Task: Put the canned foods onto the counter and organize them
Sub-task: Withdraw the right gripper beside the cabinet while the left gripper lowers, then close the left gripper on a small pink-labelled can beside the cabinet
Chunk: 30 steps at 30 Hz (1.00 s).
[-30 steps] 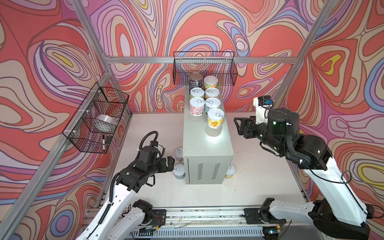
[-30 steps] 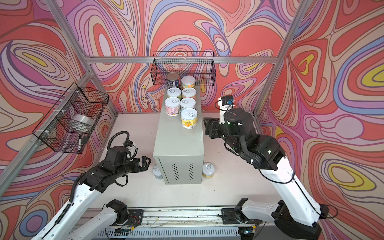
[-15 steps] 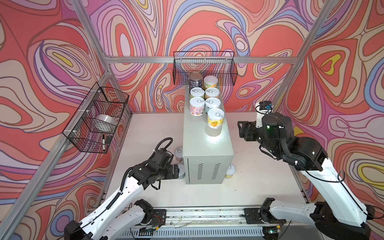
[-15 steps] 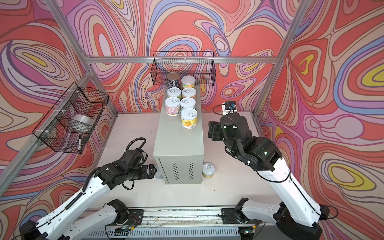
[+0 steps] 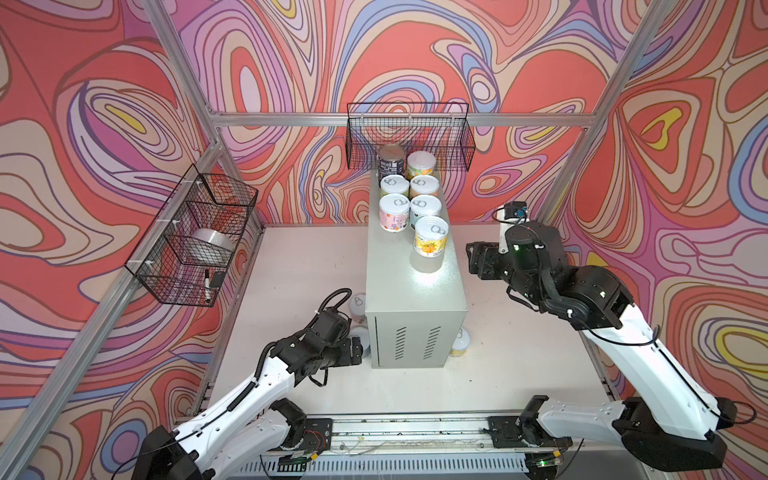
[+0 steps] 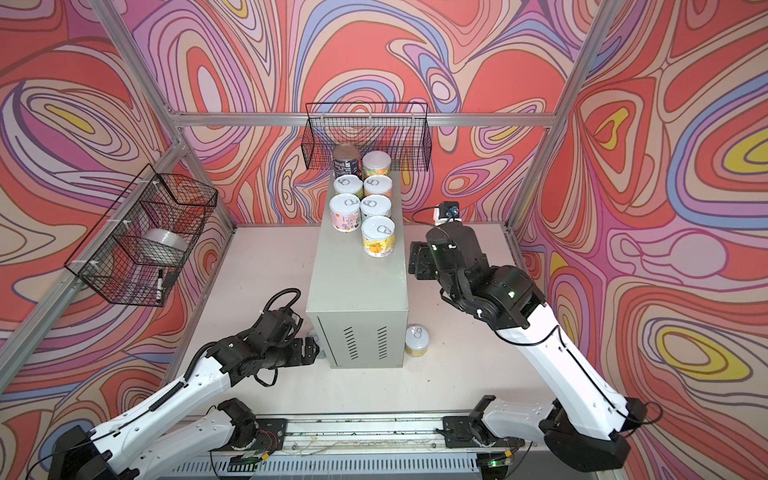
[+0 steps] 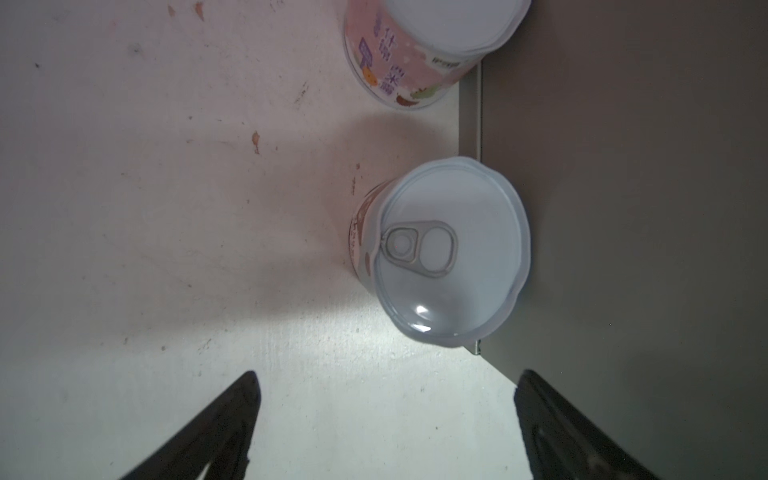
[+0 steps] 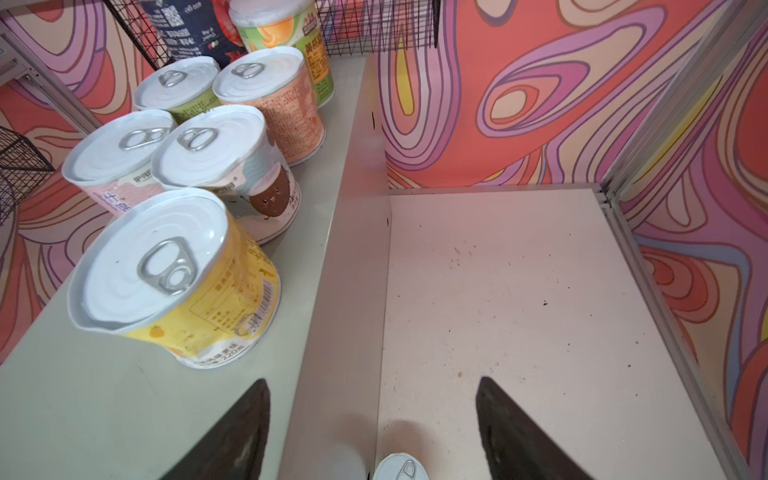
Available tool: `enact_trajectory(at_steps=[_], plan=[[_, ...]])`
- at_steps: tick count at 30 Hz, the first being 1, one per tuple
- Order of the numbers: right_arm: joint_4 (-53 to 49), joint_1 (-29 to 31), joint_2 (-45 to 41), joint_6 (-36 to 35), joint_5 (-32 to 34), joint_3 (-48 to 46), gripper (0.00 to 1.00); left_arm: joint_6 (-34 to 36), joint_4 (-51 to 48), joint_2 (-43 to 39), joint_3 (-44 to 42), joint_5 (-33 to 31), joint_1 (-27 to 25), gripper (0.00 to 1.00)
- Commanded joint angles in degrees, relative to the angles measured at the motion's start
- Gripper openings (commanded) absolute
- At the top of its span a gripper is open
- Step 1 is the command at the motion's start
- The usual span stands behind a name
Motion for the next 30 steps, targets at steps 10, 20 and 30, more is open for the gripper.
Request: enact_trajectory(at_steps=[10,20,30], plan=[[5.87,-31.15,-4.32,7.59,-33.23,-12.73,0.83,0.31,9.66,8.64,0.31,-0.22,-0.81,0.93],[12.3,-33.39,-3.12,8.62,-36.21,-21.02,0.83,3.39,10.69,16.79,2.62,-6.77,-0.85,0.93],[15.69,-33.39,-3.1,8.44,-35.54,-26.0,0.8,2.13,10.62,23.61,6.11,-13.36,-0.9,0.89]])
